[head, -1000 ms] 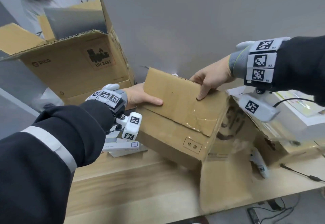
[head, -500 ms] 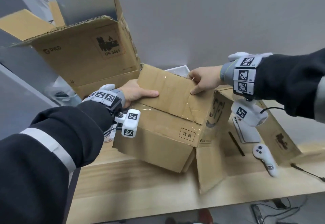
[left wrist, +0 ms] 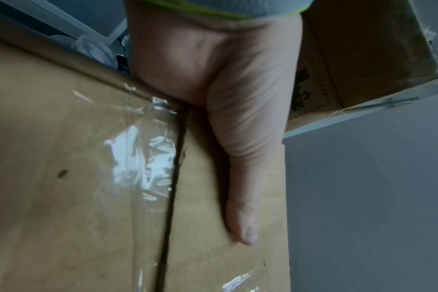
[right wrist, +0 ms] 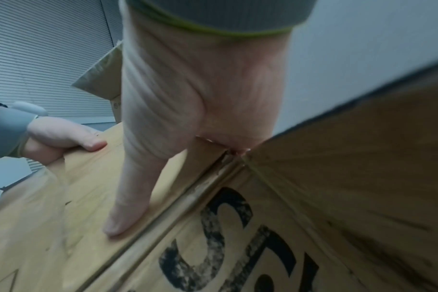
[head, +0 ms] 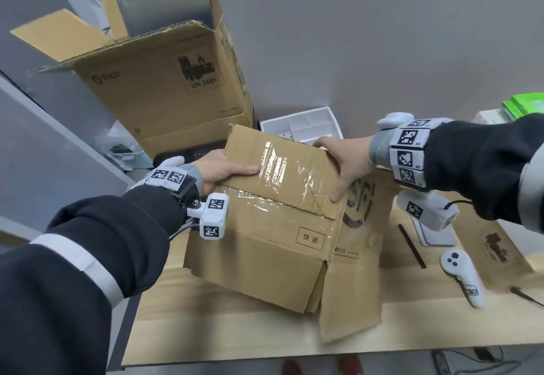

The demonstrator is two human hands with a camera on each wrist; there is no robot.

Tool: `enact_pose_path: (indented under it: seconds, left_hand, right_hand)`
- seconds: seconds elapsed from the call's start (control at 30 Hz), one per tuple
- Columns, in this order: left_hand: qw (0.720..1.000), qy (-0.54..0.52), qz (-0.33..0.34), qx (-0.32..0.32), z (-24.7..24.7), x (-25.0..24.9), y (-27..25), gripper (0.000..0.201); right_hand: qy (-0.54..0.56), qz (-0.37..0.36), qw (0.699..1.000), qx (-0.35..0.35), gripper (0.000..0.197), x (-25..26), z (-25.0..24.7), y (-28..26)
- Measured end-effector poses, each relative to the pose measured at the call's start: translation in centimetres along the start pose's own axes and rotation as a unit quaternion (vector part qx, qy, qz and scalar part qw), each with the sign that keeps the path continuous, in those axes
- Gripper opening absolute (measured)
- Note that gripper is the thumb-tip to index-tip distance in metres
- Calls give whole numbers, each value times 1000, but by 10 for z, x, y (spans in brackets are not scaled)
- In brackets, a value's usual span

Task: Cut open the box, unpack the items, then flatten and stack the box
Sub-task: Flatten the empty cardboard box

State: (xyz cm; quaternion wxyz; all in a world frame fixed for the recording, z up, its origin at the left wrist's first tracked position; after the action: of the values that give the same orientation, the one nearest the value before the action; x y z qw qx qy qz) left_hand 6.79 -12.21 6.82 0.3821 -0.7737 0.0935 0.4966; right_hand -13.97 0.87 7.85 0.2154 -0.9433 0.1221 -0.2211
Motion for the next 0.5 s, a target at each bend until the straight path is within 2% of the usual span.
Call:
enact_pose_path:
  seconds: [0.17,0.3,0.4,0.5]
  left_hand:
    - [999,-17,-35,7,0,13,-3,35]
    - [997,-26,-65,12,1,25,-4,29]
    - [995,-32,-89,34,6,32,-5,33]
    - [993,-22,-110,42,8,38,-4,36]
  right_hand:
    - [17,-11,1000,23,120,5,10,2]
    - [36,-5,998,59,89,2,19,4]
    - [54,7,995,85,70,-4,23,2]
    - [63,14,992,107,73,-9,24,5]
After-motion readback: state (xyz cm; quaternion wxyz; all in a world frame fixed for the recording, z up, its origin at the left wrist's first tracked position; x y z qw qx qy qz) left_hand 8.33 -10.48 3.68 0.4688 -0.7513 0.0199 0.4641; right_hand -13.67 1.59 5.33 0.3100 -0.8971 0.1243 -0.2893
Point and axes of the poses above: each hand's wrist, its own y-axis towards the middle knuckle, its own z-axis out of the palm, x = y × z, the point moved 10 cm from there along y, towards the middle knuckle, and after that the axes turned 3 degrees about -x, right-handed, at the moved point
